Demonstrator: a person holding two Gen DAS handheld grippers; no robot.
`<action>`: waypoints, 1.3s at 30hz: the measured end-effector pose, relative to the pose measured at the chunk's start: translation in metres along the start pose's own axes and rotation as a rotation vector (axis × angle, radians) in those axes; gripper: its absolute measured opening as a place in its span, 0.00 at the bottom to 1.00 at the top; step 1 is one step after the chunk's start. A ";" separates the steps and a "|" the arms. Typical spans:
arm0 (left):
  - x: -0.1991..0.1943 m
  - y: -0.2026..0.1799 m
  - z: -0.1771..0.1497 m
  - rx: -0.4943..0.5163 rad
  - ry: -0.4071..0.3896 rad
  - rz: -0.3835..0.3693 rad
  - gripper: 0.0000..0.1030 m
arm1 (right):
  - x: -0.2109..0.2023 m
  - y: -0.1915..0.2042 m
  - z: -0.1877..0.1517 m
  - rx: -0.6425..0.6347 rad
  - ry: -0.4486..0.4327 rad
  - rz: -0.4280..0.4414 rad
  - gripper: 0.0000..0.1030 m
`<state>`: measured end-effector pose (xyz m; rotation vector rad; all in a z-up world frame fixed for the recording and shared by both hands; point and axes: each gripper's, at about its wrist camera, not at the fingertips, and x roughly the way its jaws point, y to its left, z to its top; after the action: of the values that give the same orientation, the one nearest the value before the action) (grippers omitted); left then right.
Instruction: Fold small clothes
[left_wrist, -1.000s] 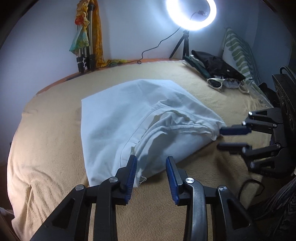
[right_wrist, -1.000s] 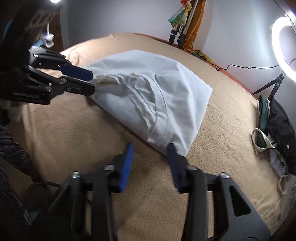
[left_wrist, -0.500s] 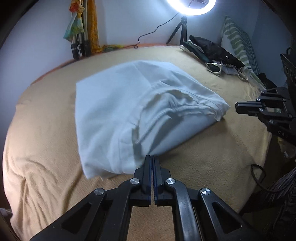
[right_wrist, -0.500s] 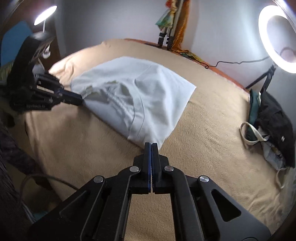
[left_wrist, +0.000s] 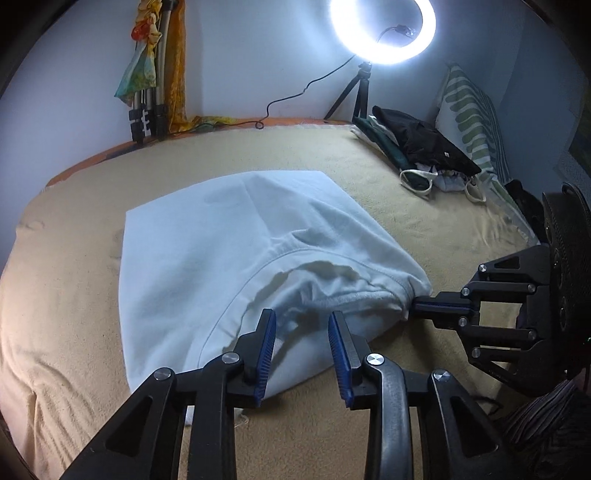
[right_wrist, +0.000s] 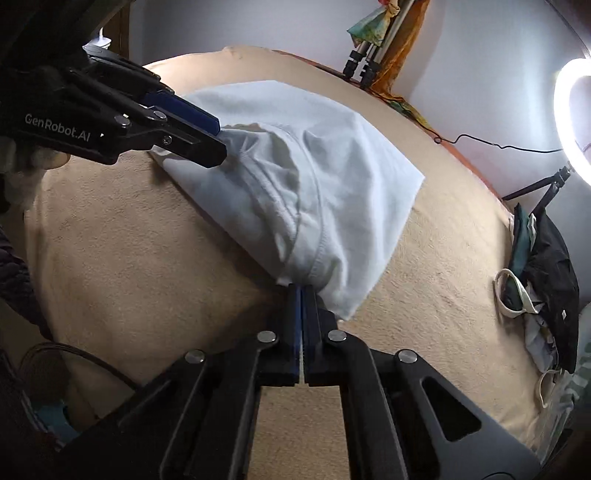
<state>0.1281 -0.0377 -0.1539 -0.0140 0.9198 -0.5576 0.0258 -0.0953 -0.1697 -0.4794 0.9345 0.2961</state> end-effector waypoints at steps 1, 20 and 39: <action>-0.004 0.000 0.003 -0.012 -0.018 -0.015 0.29 | -0.006 -0.005 0.001 0.019 -0.013 0.012 0.00; -0.001 -0.015 0.005 0.056 -0.002 -0.016 0.29 | 0.010 -0.100 -0.041 0.645 0.010 0.356 0.40; -0.018 -0.008 0.001 0.014 -0.001 -0.065 0.43 | 0.016 -0.114 -0.049 0.813 -0.012 0.640 0.29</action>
<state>0.1168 -0.0371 -0.1379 -0.0314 0.9169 -0.6239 0.0514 -0.2170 -0.1772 0.5826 1.0882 0.4570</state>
